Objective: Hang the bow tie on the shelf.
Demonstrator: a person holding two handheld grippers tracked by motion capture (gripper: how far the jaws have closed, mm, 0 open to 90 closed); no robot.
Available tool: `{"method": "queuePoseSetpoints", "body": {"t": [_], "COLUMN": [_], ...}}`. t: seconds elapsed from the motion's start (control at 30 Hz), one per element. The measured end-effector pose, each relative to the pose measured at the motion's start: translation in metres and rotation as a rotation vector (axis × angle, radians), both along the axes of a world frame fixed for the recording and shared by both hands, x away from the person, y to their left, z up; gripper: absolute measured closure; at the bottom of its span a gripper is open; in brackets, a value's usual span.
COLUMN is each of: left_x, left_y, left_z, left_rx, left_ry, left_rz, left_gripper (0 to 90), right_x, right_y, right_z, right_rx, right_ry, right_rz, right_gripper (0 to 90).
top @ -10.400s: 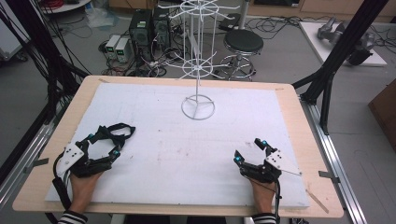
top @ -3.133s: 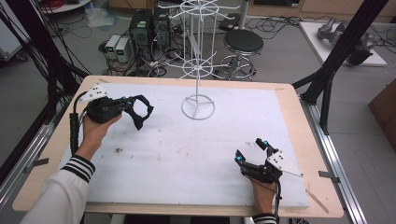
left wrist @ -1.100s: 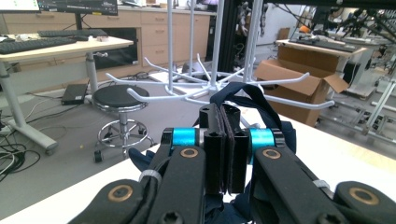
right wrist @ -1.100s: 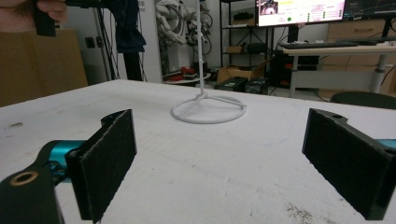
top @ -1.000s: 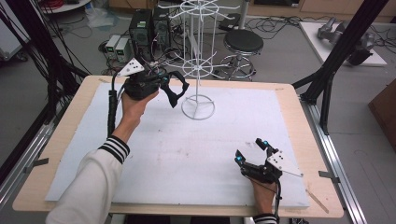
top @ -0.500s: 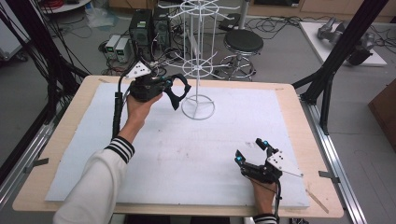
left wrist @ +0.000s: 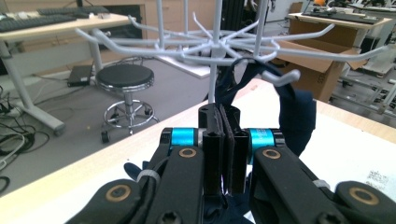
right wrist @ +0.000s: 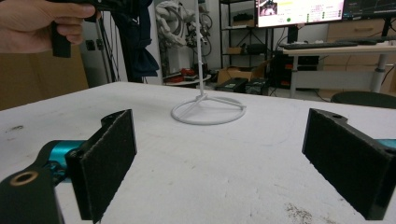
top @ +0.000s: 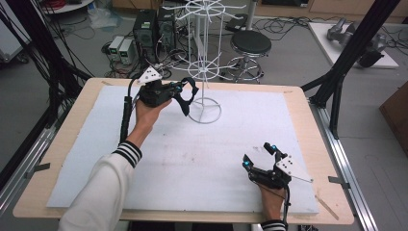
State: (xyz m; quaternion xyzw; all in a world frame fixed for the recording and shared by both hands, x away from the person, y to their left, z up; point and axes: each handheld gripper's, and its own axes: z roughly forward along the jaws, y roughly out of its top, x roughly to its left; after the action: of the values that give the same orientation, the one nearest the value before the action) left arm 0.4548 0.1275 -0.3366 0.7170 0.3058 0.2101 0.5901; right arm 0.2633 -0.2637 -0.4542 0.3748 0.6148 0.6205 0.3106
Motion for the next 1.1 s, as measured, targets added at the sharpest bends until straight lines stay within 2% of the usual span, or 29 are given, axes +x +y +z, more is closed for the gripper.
{"method": "queuePoseSetpoints", "body": {"t": [0.03, 0.07, 0.17, 0.3, 0.37, 0.43, 0.5, 0.7, 0.73, 0.83, 0.87, 0.93, 1.1], "left_x": [0.001, 0.001, 0.000, -0.004, -0.008, -0.017, -0.032, -0.098, -0.109, -0.136, -0.143, -0.158, -0.184], "left_y": [-0.002, -0.003, -0.006, -0.002, 0.005, 0.015, 0.029, 0.082, 0.091, 0.117, 0.124, 0.136, 0.155], "left_z": [-0.001, -0.002, -0.004, -0.008, -0.012, -0.018, -0.027, -0.060, -0.065, -0.078, -0.081, -0.088, -0.107], "left_rx": [-0.001, 0.004, 0.009, 0.025, 0.020, 0.019, 0.011, -0.003, -0.019, -0.060, -0.061, -0.095, -0.162], "left_ry": [0.011, 0.023, 0.020, 0.002, -0.005, -0.012, -0.028, -0.085, -0.103, -0.123, -0.128, -0.140, -0.195], "left_rz": [0.005, 0.012, 0.031, 0.027, 0.010, 0.000, 0.000, 0.002, 0.010, 0.048, 0.057, 0.104, 0.168], "left_gripper": [83.0, 75.6, 49.8, 23.2, 15.0, 14.3, 14.2, 14.7, 14.7, 14.6, 14.6, 13.6, 13.3], "right_x": [0.000, 0.000, 0.000, 0.000, 0.000, 0.000, 0.000, -0.001, -0.001, 0.000, 0.000, 0.000, -0.001], "right_y": [0.000, 0.000, 0.000, 0.000, 0.000, 0.000, 0.000, 0.001, 0.001, 0.001, 0.001, 0.001, 0.001], "right_z": [0.000, 0.000, 0.000, 0.000, 0.000, 0.000, 0.000, 0.000, 0.000, 0.000, 0.000, 0.000, 0.000], "right_rx": [-0.001, -0.001, -0.001, -0.001, -0.001, -0.002, -0.004, -0.014, -0.015, -0.012, -0.013, -0.013, -0.014], "right_ry": [-0.003, -0.004, -0.008, -0.005, -0.005, -0.009, -0.009, -0.016, -0.015, -0.014, -0.016, -0.015, -0.012], "right_rz": [0.000, -0.001, -0.002, -0.002, -0.002, -0.002, -0.002, -0.004, -0.005, -0.006, -0.007, -0.007, -0.006], "right_gripper": [8.9, 9.0, 9.0, 9.0, 9.0, 8.9, 9.0, 8.9, 9.0, 8.9, 9.0, 9.0, 8.9]}}
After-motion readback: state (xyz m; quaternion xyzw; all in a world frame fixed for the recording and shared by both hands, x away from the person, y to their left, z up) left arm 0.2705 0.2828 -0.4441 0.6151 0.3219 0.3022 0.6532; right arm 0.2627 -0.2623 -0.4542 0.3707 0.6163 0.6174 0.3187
